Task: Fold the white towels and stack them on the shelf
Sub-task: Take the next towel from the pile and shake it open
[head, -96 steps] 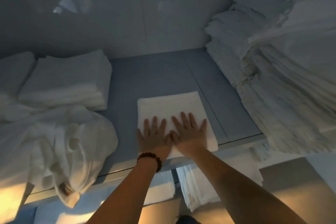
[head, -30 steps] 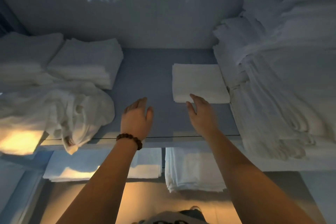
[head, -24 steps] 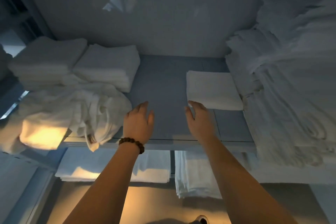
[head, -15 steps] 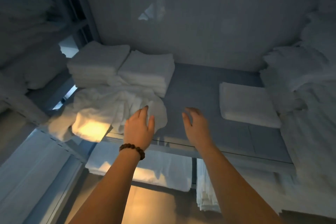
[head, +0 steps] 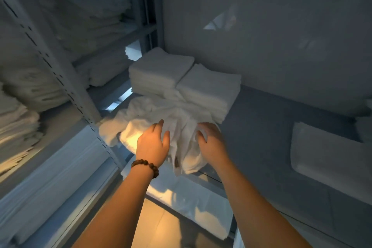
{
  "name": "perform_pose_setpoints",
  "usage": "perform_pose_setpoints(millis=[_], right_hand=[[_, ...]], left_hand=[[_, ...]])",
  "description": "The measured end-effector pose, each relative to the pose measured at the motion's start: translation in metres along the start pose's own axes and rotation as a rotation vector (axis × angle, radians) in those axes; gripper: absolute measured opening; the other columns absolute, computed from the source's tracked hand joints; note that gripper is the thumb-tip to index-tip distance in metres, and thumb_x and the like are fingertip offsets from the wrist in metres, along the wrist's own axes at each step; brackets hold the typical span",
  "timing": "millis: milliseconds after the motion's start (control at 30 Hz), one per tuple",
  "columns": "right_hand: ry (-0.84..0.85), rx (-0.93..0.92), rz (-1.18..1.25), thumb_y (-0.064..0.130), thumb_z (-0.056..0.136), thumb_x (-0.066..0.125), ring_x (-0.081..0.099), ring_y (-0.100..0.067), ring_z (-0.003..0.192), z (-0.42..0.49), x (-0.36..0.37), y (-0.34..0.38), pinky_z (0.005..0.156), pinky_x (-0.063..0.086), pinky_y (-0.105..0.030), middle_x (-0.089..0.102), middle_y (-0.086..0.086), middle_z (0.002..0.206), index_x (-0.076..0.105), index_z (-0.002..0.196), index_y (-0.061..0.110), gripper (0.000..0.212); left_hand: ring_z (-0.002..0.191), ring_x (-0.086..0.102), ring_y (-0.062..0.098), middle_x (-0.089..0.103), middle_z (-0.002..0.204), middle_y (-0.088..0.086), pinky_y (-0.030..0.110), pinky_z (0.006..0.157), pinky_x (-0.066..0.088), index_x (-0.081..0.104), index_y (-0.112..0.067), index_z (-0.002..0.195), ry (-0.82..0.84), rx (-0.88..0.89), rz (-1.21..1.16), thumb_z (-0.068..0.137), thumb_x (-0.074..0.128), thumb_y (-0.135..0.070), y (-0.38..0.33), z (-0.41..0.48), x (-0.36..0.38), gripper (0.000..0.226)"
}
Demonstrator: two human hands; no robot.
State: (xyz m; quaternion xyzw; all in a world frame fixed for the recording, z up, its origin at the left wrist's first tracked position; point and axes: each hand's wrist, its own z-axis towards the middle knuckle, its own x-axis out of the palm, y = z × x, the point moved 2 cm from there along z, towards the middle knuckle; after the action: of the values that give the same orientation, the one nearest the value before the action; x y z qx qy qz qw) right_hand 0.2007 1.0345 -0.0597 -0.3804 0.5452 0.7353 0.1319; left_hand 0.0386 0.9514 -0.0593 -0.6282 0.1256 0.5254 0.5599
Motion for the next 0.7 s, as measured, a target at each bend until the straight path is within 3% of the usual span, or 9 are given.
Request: perform_pose_setpoints(millis=[233, 367, 567, 700], right_hand=[[0.15, -0.008, -0.014, 0.023, 0.096, 0.046, 0.04, -0.02, 0.131, 0.031, 0.029, 0.014, 0.11, 0.032, -0.032, 0.044, -0.005, 0.141, 0.049, 0.133, 0.014, 0.038], [0.188, -0.018, -0.055, 0.021, 0.096, 0.044, 0.041, -0.023, 0.128, 0.048, 0.047, 0.023, 0.108, 0.033, -0.034, 0.043, -0.006, 0.139, 0.047, 0.133, 0.016, 0.037], [0.156, 0.003, -0.142, 0.017, 0.095, 0.046, 0.041, -0.021, 0.127, 0.074, 0.084, 0.038, 0.107, 0.034, -0.034, 0.045, -0.006, 0.137, 0.046, 0.134, 0.016, 0.039], [0.138, 0.093, -0.168, 0.021, 0.094, 0.048, 0.033, -0.02, 0.133, 0.077, 0.121, 0.053, 0.111, 0.028, -0.031, 0.037, -0.003, 0.145, 0.041, 0.139, 0.02, 0.046]], left_hand=[[0.122, 0.048, 0.023, 0.052, 0.136, 0.006, 0.036, 0.098, 0.037, 0.044, -0.014, 0.138, -0.059, -0.052, 0.017, 0.095, 0.044, -0.03, 0.026, 0.025, -0.009, 0.046], [0.128, 0.043, 0.023, 0.047, 0.14, 0.006, 0.042, 0.103, 0.037, 0.041, -0.015, 0.139, -0.041, -0.088, 0.023, 0.095, 0.045, -0.033, 0.059, 0.043, -0.01, 0.047], [0.13, 0.039, 0.03, 0.034, 0.146, 0.013, 0.047, 0.1, 0.042, 0.03, -0.018, 0.143, 0.085, -0.083, 0.041, 0.088, 0.053, -0.045, 0.109, 0.082, 0.0, 0.065], [0.128, 0.038, 0.032, 0.037, 0.143, 0.017, 0.043, 0.101, 0.04, 0.038, -0.017, 0.139, 0.256, 0.001, 0.191, 0.08, 0.054, -0.061, 0.131, 0.111, 0.016, 0.076]])
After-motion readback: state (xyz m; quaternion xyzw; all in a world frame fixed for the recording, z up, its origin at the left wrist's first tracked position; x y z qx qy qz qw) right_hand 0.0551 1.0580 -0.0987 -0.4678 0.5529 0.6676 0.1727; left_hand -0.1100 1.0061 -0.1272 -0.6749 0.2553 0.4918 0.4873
